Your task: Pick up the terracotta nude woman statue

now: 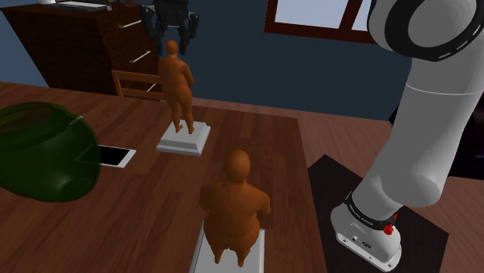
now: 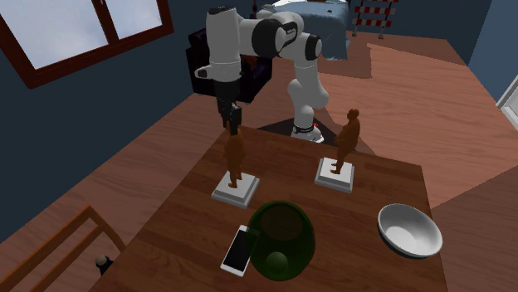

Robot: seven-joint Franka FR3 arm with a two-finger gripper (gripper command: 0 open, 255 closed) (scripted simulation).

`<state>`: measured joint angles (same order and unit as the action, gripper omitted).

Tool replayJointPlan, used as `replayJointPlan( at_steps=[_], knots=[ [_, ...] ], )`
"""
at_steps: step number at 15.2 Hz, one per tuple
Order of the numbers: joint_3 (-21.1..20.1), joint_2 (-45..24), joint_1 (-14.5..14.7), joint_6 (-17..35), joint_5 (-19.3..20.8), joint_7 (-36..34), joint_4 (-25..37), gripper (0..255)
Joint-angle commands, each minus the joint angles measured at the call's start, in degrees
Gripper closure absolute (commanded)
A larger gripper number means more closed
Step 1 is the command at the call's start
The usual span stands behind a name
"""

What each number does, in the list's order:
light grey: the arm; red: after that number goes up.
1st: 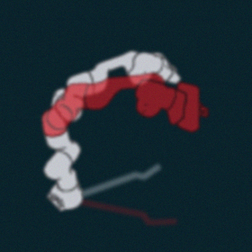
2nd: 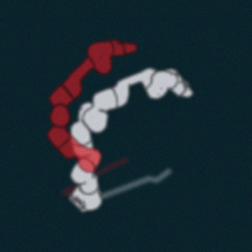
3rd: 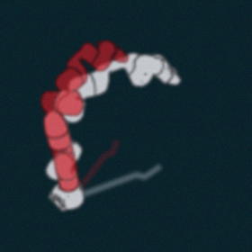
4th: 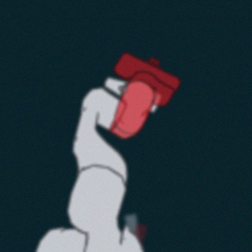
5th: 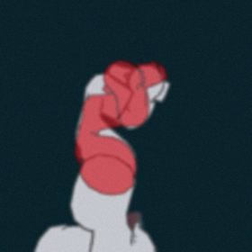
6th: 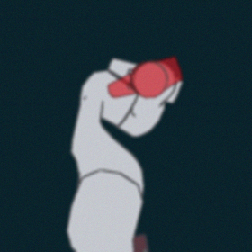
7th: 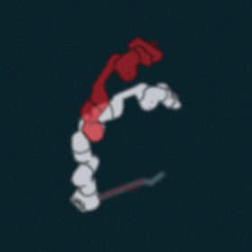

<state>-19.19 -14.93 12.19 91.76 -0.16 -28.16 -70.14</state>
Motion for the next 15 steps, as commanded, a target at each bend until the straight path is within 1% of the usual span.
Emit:
replayJointPlan(
  at_steps=[1,9,15],
  knots=[
    [0.0,0.1,0.0,0.2,0.0,0.0,-0.3,255],
    [0.0,0.2,0.0,0.2,-0.1,0.0,-0.3,255],
    [-0.2,-3.0,1.1,-6.1,1.1,-0.8,9.1,255]
  ],
)
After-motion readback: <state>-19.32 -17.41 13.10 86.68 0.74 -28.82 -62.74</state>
